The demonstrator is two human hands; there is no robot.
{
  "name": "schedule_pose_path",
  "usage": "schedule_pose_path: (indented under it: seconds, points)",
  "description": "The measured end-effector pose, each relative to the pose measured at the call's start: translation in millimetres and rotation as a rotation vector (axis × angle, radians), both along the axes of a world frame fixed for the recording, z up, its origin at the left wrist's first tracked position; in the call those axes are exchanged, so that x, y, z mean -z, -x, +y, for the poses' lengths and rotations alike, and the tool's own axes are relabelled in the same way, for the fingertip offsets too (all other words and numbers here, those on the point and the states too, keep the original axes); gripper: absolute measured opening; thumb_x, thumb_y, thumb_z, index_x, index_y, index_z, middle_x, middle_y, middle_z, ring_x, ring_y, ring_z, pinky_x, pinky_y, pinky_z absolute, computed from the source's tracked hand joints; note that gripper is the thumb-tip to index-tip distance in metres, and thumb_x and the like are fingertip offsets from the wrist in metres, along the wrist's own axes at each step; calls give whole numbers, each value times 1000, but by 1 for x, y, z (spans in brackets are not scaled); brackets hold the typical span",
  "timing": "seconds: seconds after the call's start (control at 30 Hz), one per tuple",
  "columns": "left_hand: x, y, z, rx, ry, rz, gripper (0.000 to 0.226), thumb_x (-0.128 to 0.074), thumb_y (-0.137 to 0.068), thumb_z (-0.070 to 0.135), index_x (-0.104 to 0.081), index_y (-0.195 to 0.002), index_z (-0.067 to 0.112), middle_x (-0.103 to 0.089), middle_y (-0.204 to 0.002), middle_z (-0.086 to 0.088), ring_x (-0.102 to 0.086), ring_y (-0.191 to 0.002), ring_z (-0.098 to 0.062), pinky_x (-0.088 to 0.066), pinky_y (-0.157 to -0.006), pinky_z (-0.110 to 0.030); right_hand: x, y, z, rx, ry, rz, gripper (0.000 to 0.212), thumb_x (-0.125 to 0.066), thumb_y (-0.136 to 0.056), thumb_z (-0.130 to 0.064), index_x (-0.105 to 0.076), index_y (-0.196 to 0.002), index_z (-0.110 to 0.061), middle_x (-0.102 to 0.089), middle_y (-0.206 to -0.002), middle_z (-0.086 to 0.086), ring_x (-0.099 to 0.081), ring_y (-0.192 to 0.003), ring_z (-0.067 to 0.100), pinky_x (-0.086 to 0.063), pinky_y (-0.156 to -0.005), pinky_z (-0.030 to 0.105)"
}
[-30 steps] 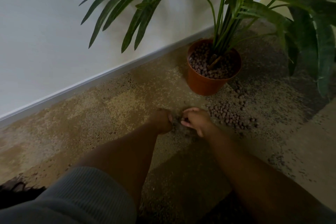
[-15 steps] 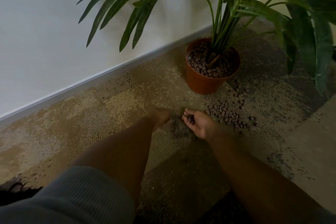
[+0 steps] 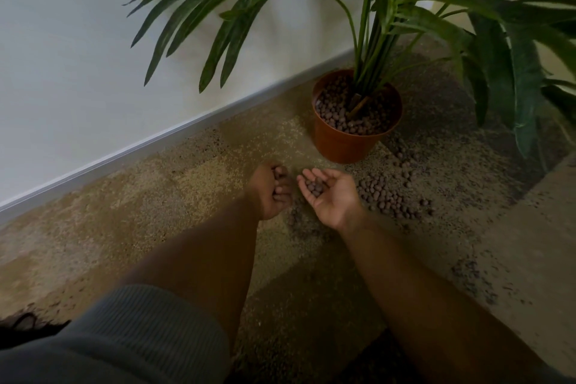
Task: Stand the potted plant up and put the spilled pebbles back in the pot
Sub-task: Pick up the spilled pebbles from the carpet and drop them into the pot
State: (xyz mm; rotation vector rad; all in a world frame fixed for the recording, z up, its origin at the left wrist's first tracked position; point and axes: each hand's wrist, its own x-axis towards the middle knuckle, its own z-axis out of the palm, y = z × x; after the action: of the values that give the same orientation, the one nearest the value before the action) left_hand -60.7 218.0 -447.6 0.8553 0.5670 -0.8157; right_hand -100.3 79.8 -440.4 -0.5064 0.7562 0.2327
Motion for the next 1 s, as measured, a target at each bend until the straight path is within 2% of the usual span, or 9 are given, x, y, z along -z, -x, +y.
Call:
schedule_pose_path:
  seconds: [0.2,0.3,0.37,0.43,0.53,0.63,0.8,0.93,1.0]
  points:
    - [-12,-5,-1,-141,205,49,44,-35,-92,27,-33,-48,23,-28,-49,5,-30,-41,-7,-20,-40,-16,-7,-2,7,48,-31,-41,29,-35,-102,-20,-55,-108,1,-59,-124,24,-60,-117,35,-50,-101,38]
    - [-16,-7,-5,-205,271,51,45,-34,-92,25,-38,-48,17,-44,-60,-2,-40,-47,-9,-33,-40,-15,-10,-2,9,90,-35,-58,26,-36,-101,-20,-55,-97,-2,-61,-112,20,-63,-105,29,-51,-99,37]
    - [-19,-6,-7,-235,271,71,38,-34,-91,22,-47,-56,13,-51,-69,-7,-46,-50,-11,-39,-42,-15,-13,-2,9,114,-44,-70,26,-36,-101,-21,-54,-99,-2,-60,-112,21,-63,-105,30,-50,-101,38]
    - [-24,-6,-9,-274,252,74,29,-35,-89,15,-59,-74,8,-58,-74,-9,-54,-57,-13,-47,-50,-17,-17,-2,7,146,-53,-79,29,-36,-101,-21,-52,-110,0,-58,-123,25,-60,-116,34,-47,-106,41]
    - [-32,-8,-16,-347,193,24,37,-34,-87,7,-69,-99,3,-68,-91,-14,-65,-84,-20,-55,-75,-24,-24,-5,5,195,-48,-94,38,-37,-101,-23,-49,-125,4,-57,-127,26,-58,-120,35,-45,-108,43]
    - [-46,-18,-27,-421,147,-44,39,-35,-90,7,-66,-113,1,-68,-112,-15,-63,-106,-22,-52,-94,-29,-39,-10,4,224,-40,-133,40,-40,-100,-21,-49,-129,5,-59,-125,27,-60,-117,35,-46,-107,43]
    - [-85,-40,-53,-449,175,-111,43,-32,-103,28,-57,-128,4,-61,-125,-15,-58,-116,-21,-42,-107,-31,-73,-29,1,304,-21,-216,37,-43,-100,-21,-53,-124,5,-59,-124,23,-60,-116,32,-45,-108,40]
    - [-106,-47,-74,-426,187,-154,47,-30,-104,32,-43,-141,6,-50,-141,-16,-50,-126,-23,-37,-110,-30,-93,-45,-8,376,-63,-226,48,-42,-99,-26,-42,-136,5,-48,-133,23,-50,-126,33,-39,-113,43]
    - [-111,-46,-82,-422,181,-161,48,-29,-104,34,-43,-141,7,-52,-137,-9,-58,-104,-20,-45,-95,-27,-101,-49,-12,398,-91,-238,51,-41,-99,-28,-39,-139,4,-47,-129,21,-49,-123,33,-39,-113,44]
